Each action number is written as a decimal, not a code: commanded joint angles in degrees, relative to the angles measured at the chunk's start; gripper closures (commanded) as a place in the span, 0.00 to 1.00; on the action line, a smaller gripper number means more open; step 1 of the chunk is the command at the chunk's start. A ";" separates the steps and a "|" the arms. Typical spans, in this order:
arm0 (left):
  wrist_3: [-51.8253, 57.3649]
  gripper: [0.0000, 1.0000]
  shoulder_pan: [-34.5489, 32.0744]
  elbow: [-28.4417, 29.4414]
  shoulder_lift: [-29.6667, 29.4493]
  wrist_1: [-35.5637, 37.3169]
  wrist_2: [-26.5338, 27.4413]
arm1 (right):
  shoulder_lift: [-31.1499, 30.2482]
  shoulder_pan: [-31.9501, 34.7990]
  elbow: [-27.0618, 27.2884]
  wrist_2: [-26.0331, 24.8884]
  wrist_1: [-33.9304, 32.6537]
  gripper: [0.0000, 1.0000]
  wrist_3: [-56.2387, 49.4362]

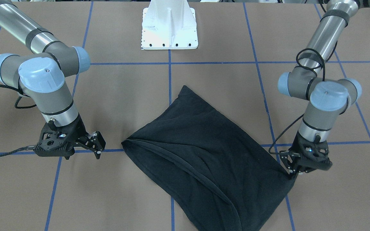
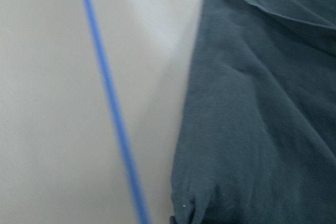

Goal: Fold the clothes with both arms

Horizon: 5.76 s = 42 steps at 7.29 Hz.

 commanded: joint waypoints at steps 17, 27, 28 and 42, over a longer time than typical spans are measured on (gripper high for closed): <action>-0.59 0.00 -3.19 4.29 -1.04 -9.54 -6.74 | 14.70 -16.38 -12.18 -15.63 -0.79 0.23 -28.78; -0.60 0.00 -3.10 4.29 -0.43 -9.63 -6.74 | 14.79 -16.39 -12.10 -16.78 -0.79 1.00 -28.78; -0.60 0.00 -3.10 4.29 -0.43 -9.63 -6.74 | 14.62 -16.22 -11.58 -16.69 -0.79 1.00 -28.51; -10.65 0.00 -2.48 0.44 -0.43 -9.63 -7.00 | 13.10 -17.19 -6.45 -12.47 -0.26 0.00 3.12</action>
